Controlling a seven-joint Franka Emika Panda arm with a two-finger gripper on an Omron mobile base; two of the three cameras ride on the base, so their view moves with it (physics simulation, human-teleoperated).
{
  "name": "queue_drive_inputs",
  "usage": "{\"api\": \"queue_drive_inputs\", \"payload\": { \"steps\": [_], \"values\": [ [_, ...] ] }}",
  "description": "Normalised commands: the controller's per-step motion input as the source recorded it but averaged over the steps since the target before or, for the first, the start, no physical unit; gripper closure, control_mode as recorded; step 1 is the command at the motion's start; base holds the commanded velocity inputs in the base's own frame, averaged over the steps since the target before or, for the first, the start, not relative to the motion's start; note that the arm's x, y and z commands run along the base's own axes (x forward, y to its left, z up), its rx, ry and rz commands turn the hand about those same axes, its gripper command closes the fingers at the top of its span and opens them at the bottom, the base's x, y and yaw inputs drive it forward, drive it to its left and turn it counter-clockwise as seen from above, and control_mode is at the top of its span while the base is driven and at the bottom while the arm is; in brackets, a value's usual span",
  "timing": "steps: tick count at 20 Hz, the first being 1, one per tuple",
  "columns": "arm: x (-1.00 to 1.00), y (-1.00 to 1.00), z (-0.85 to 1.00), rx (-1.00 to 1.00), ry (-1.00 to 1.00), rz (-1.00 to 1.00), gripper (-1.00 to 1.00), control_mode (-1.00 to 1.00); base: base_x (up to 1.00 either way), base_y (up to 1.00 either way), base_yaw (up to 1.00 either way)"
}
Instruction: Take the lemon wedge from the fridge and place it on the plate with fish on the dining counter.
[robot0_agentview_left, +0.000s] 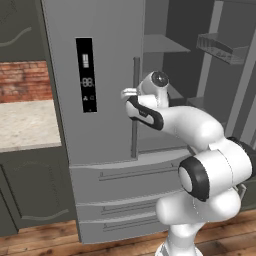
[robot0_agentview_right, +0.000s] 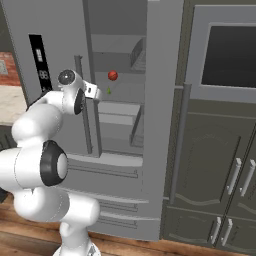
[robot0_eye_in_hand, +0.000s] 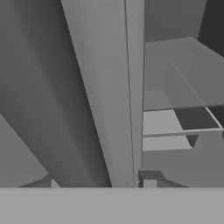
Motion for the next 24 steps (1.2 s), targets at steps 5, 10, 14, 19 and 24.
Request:
{"api": "queue_drive_inputs", "payload": {
  "steps": [5,10,14,19,24],
  "values": [
    [0.0,0.0,0.0,0.0,0.0,0.0,1.0,-1.0,0.0,0.0,0.0],
    [-0.55,0.47,0.0,0.0,-0.01,0.0,1.0,-1.0,0.0,0.0,0.0],
    [-0.98,1.0,0.06,-0.01,-0.08,0.0,1.0,-1.0,0.0,0.0,0.0],
    [-1.0,1.0,0.14,-0.07,-0.07,0.0,1.0,-1.0,0.0,0.0,0.0],
    [-1.0,1.0,0.39,-0.07,-0.01,0.0,1.0,-1.0,0.0,0.0,0.0]
  ]
}}
